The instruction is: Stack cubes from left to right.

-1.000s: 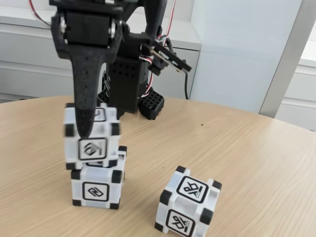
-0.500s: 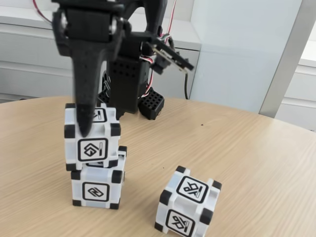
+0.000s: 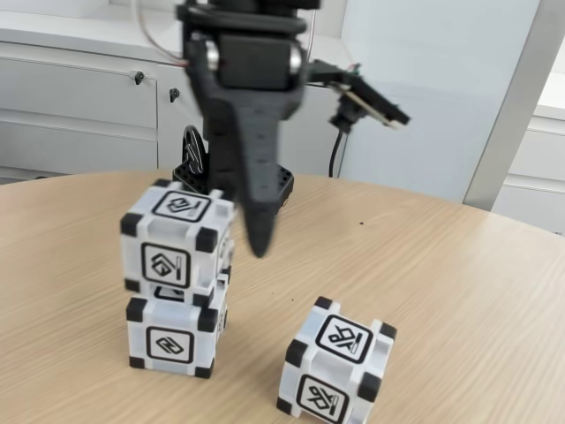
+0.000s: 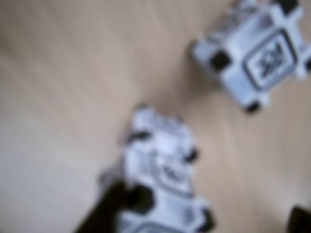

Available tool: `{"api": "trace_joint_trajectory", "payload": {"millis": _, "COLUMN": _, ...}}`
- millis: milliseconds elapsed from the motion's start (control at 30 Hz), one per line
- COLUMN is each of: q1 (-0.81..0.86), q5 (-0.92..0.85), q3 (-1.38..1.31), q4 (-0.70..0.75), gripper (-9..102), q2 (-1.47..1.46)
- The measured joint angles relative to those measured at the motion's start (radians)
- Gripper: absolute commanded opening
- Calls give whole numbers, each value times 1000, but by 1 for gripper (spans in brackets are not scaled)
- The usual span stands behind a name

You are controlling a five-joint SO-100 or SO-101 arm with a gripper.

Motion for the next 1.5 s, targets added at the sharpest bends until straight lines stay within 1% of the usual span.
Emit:
{"api": "trace_joint_trajectory", "payload": {"millis": 167, "q1": -67, "q5": 32, "q3": 0, "q4": 0, "gripper": 34, "q2": 0}}
{"api": "trace_joint_trajectory", "payload": {"millis": 533, "q1": -86, "q5": 21, "q3": 0, "q4": -12, "gripper": 34, "q2": 0}}
{"api": "trace_joint_trajectory", "payload": {"millis": 600, "q1": -94, "q5": -6, "q3": 0, "q4": -29, "gripper": 34, "q2": 0}}
{"api": "trace_joint_trajectory", "payload": {"millis": 700, "q1": -152, "q5": -48, "q3": 0, "q4": -83, "gripper": 34, "q2": 0}}
{"api": "trace_joint_trajectory", "payload": {"millis": 767, "q1": -152, "q5": -74, "q3": 0, "q4": -123, "gripper": 34, "q2": 0}}
{"api": "trace_joint_trajectory", "payload": {"millis": 900, "q1": -169, "q5": -175, "q3": 0, "q4": -193, "gripper": 35, "q2": 0}}
{"api": "trace_joint_trajectory", "payload": {"millis": 1267, "q1": -164, "q5": -696, "q3": 0, "q4": -287, "gripper": 37, "q2": -8}}
{"api": "trace_joint_trajectory", "payload": {"millis": 1367, "q1": -155, "q5": -756, "q3": 0, "q4": -305, "gripper": 37, "q2": -52}}
{"api": "trace_joint_trajectory", "payload": {"millis": 1500, "q1": -160, "q5": -750, "q3": 0, "q4": -319, "gripper": 37, "q2": -173}}
